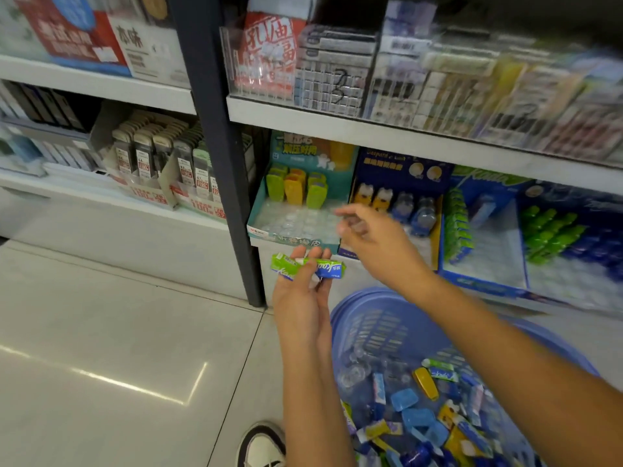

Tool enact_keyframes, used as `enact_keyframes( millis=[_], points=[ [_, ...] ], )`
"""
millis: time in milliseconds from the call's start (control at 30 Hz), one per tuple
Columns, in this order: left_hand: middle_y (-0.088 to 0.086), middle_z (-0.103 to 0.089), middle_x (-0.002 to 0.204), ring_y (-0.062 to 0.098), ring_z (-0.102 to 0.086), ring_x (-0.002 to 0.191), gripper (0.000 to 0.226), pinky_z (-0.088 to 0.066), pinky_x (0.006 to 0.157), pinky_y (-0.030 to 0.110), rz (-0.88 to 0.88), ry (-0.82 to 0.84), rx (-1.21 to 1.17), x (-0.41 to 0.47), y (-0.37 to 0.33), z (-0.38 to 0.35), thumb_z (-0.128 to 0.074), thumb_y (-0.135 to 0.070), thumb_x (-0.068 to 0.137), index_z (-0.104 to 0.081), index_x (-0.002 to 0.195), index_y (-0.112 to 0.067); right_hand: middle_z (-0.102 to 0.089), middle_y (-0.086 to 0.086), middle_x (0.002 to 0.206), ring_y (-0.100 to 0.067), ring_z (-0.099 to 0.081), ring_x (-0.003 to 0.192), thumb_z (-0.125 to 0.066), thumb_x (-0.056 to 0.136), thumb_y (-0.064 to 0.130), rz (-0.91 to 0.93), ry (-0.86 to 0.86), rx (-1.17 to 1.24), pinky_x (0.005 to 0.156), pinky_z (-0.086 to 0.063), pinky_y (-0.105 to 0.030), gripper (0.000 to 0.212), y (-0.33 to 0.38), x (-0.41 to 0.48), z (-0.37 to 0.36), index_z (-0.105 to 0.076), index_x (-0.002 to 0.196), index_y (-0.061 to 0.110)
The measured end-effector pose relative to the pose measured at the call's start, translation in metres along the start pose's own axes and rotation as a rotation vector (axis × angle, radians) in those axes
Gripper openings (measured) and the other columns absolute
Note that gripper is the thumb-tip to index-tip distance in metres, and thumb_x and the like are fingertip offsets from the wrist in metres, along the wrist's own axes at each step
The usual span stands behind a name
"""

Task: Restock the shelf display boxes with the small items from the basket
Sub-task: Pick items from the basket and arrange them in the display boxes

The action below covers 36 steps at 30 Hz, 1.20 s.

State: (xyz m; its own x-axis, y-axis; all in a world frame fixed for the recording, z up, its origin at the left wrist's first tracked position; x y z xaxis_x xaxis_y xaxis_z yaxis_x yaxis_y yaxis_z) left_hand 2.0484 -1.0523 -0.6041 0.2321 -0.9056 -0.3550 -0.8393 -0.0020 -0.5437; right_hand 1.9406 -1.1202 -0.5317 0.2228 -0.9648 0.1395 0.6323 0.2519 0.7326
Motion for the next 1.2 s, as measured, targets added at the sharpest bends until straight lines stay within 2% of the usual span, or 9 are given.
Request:
enact_keyframes(
  millis=[100,200,300,467,600,700,833,967,1200],
  points=[
    [0.004,-0.072,0.088,0.017,-0.068,0.09,0.019,-0.055,0.082,0.028,0.018,0.098,0.107,-0.009,0.013,-0.018,-0.058,0.0,0.09,-0.062,0.105,-0.009,-0.064,0.008,0.094,-0.007,-0.063,0.084,-0.064,0.088,0.029,-0.091,0.017,0.209,0.078,-0.054,-0.027,0.011,-0.018,-0.05,0.018,-0.062,0.098,0.034],
    [0.004,-0.073,0.091,0.014,-0.07,0.09,0.015,-0.054,0.08,0.026,0.07,0.222,0.23,-0.023,0.034,-0.04,-0.059,-0.002,0.089,-0.064,0.1,-0.011,-0.065,0.012,0.092,0.002,-0.061,0.084,-0.072,0.081,0.03,-0.111,-0.035,0.248,0.074,-0.05,-0.012,0.021,-0.03,-0.08,0.04,-0.061,0.095,0.04],
    [0.003,-0.074,0.094,0.013,-0.07,0.091,0.018,-0.056,0.076,0.024,0.113,0.307,0.238,-0.039,0.056,-0.06,-0.053,0.003,0.091,-0.062,0.097,-0.011,-0.066,0.005,0.086,-0.003,-0.063,0.077,-0.075,0.079,0.025,-0.185,-0.115,0.304,0.072,-0.051,-0.015,0.026,-0.051,-0.099,0.063,-0.061,0.097,0.038],
    [0.005,-0.074,0.089,0.015,-0.071,0.084,0.016,-0.056,0.078,0.028,0.232,0.247,0.095,-0.058,0.095,-0.073,-0.053,0.003,0.09,-0.058,0.099,-0.009,-0.071,0.003,0.077,-0.008,-0.068,0.07,-0.074,0.076,0.011,-0.282,-0.25,0.613,0.065,-0.052,-0.016,0.018,-0.084,-0.123,0.089,-0.067,0.088,0.022],
    [0.007,-0.074,0.091,0.016,-0.07,0.085,0.016,-0.058,0.075,0.028,0.3,0.24,0.075,-0.069,0.121,-0.078,-0.048,0.002,0.094,-0.057,0.101,-0.009,-0.072,-0.004,0.079,-0.012,-0.069,0.067,-0.072,0.08,0.008,-0.33,-0.311,0.674,0.061,-0.052,-0.015,0.012,-0.101,-0.137,0.1,-0.069,0.085,0.019],
    [0.008,-0.071,0.093,0.019,-0.069,0.089,0.014,-0.058,0.075,0.028,0.31,0.204,0.119,-0.069,0.131,-0.074,-0.049,0.0,0.095,-0.06,0.101,-0.007,-0.071,0.003,0.077,-0.006,-0.068,0.069,-0.073,0.08,0.01,-0.309,-0.396,0.592,0.064,-0.052,-0.013,0.014,-0.109,-0.138,0.123,-0.068,0.083,0.023],
    [0.012,-0.071,0.097,0.021,-0.071,0.091,0.01,-0.058,0.075,0.027,0.269,0.168,0.264,-0.062,0.132,-0.065,-0.059,-0.002,0.091,-0.063,0.099,-0.007,-0.066,0.01,0.083,0.002,-0.061,0.074,-0.071,0.082,0.012,-0.204,-0.528,0.225,0.069,-0.047,-0.004,0.012,-0.113,-0.122,0.17,-0.066,0.091,0.019],
    [0.007,-0.067,0.079,0.016,-0.065,0.069,0.01,-0.056,0.062,0.022,0.282,0.156,0.369,-0.056,0.136,-0.058,-0.053,-0.004,0.095,-0.062,0.092,-0.009,-0.063,0.011,0.078,-0.001,-0.06,0.073,-0.074,0.079,0.018,-0.206,-0.414,0.012,0.067,-0.045,-0.007,0.013,-0.123,-0.096,0.168,-0.066,0.089,0.021],
    [-0.002,-0.057,0.059,0.009,-0.05,0.048,0.018,-0.047,0.048,0.019,0.291,0.139,0.512,-0.048,0.144,-0.054,-0.055,-0.023,0.095,-0.067,0.09,-0.01,-0.062,0.019,0.076,0.006,-0.06,0.071,-0.076,0.077,0.019,-0.109,-0.294,-0.042,0.066,-0.047,-0.003,0.017,-0.116,-0.073,0.163,-0.07,0.092,0.021]
  ],
)
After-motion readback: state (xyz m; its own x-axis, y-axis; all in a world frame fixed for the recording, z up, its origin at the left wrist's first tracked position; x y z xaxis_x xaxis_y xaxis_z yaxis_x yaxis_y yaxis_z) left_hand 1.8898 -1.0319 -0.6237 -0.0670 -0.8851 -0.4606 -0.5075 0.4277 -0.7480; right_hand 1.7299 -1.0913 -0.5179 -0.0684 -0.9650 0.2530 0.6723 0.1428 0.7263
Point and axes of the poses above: each hand's wrist, its own x-axis towards the middle knuckle, its own z-axis out of the back of the hand, y = z × x, the point moved 9 cm from there along x, towards the middle knuckle
